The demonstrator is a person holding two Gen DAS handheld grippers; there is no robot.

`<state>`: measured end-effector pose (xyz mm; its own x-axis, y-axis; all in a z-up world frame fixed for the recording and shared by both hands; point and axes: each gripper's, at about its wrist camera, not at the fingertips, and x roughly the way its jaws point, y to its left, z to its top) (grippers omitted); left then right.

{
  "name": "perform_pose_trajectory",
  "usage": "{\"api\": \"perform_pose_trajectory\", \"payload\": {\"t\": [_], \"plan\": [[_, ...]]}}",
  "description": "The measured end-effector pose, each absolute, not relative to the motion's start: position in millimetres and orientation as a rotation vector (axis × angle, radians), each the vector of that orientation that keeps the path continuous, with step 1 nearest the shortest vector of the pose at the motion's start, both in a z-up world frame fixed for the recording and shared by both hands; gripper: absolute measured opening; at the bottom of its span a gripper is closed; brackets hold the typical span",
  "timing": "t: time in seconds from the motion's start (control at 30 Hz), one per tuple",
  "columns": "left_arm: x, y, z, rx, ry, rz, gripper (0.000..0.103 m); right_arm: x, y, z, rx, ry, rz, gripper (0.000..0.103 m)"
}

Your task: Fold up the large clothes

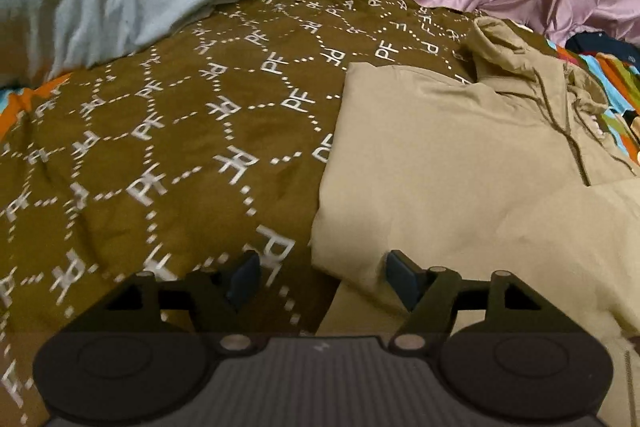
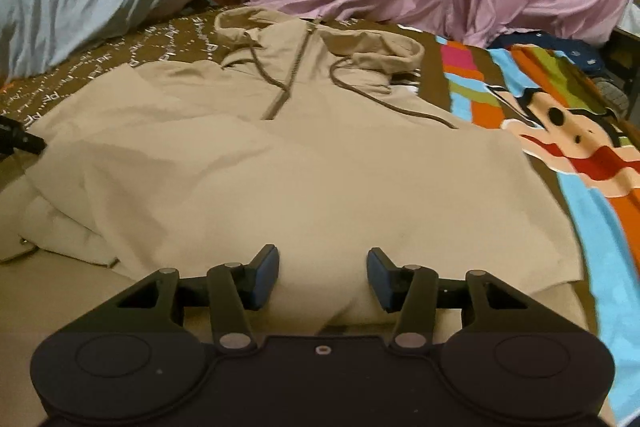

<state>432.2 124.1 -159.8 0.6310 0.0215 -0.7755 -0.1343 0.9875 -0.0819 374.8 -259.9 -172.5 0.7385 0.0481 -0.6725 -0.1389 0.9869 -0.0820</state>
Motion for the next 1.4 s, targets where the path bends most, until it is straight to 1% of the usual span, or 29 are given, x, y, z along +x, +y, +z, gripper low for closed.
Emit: {"api": "perform_pose_trajectory", "payload": {"t": [0.03, 0.07, 0.1, 0.13, 0.17, 0.27, 0.37, 0.57, 0.63, 0.77, 0.8, 0.83, 0.87, 0.9, 0.97, 1.0, 1.03, 1.07, 1.1, 1.13, 1.17, 1.2, 1.23, 1.27, 1.3, 1.37, 1.4], "plan": [[423, 125, -155, -0.139, 0.879, 0.079, 0.084, 371, -264, -167, -0.114, 0.736, 0.101, 0.052], [412, 126, -150, -0.14, 0.874, 0.064, 0.091, 366, -270, -161, -0.091, 0.733, 0.104, 0.055], [402, 126, -145, -0.136, 0.869, 0.049, 0.093, 357, -276, -153, -0.07, 0.723, 0.105, 0.059], [391, 126, -141, -0.127, 0.863, 0.034, 0.095, 349, -281, -147, -0.061, 0.715, 0.102, 0.067], [379, 127, -135, -0.115, 0.863, 0.022, 0.097, 338, -287, -140, -0.056, 0.707, 0.098, 0.072], [345, 131, -123, -0.098, 0.872, -0.009, 0.1, 302, -302, -124, -0.077, 0.697, 0.076, 0.078], [315, 140, -117, -0.108, 0.899, -0.028, 0.101, 260, -320, -111, -0.089, 0.69, 0.025, 0.085], [275, 146, -119, -0.04, 0.961, -0.033, 0.102, 185, -352, -98, -0.088, 0.664, -0.134, 0.094], [266, 141, -118, 0.001, 0.962, -0.058, 0.102, 173, -363, -102, -0.057, 0.678, -0.167, 0.096], [256, 132, -122, 0.051, 0.994, -0.122, 0.102, 164, -378, -110, 0.004, 0.698, -0.244, 0.096], [257, 133, -124, 0.045, 1.011, -0.128, 0.099, 163, -381, -111, 0.03, 0.702, -0.243, 0.096], [259, 134, -126, 0.032, 1.029, -0.132, 0.094, 164, -386, -113, 0.062, 0.71, -0.242, 0.096], [261, 136, -129, 0.009, 1.049, -0.135, 0.089, 166, -390, -116, 0.102, 0.718, -0.244, 0.095], [262, 139, -131, -0.012, 1.057, -0.131, 0.087, 167, -395, -118, 0.132, 0.724, -0.245, 0.094], [264, 145, -133, -0.049, 1.063, -0.111, 0.08, 172, -401, -121, 0.196, 0.733, -0.252, 0.087], [266, 149, -135, -0.072, 1.07, -0.104, 0.078, 174, -403, -122, 0.225, 0.737, -0.261, 0.084], [267, 152, -136, -0.097, 1.077, -0.102, 0.072, 175, -405, -124, 0.249, 0.74, -0.269, 0.081], [267, 156, -137, -0.128, 1.09, -0.107, 0.064, 176, -407, -125, 0.27, 0.741, -0.279, 0.077], [268, 158, -138, -0.148, 1.104, -0.11, 0.062, 176, -409, -127, 0.285, 0.744, -0.289, 0.073], [268, 160, -139, -0.155, 1.112, -0.103, 0.058, 177, -410, -128, 0.297, 0.749, -0.296, 0.062], [267, 161, -138, -0.155, 1.116, -0.1, 0.051, 176, -411, -130, 0.31, 0.756, -0.303, 0.051], [267, 161, -138, -0.157, 1.122, -0.103, 0.046, 176, -413, -131, 0.326, 0.76, -0.308, 0.048], [267, 162, -137, -0.161, 1.127, -0.099, 0.037, 175, -414, -131, 0.339, 0.758, -0.313, 0.044], [266, 162, -135, -0.168, 1.128, -0.085, 0.03, 173, -416, -130, 0.351, 0.753, -0.313, 0.037], [265, 162, -132, -0.176, 1.124, -0.079, 0.026, 172, -417, -129, 0.359, 0.747, -0.313, 0.032], [265, 159, -125, -0.172, 1.109, -0.065, 0.013, 169, -418, -127, 0.374, 0.743, -0.308, 0.023], [264, 157, -120, -0.164, 1.099, -0.057, 0.01, 168, -419, -126, 0.378, 0.742, -0.302, 0.021]]}}
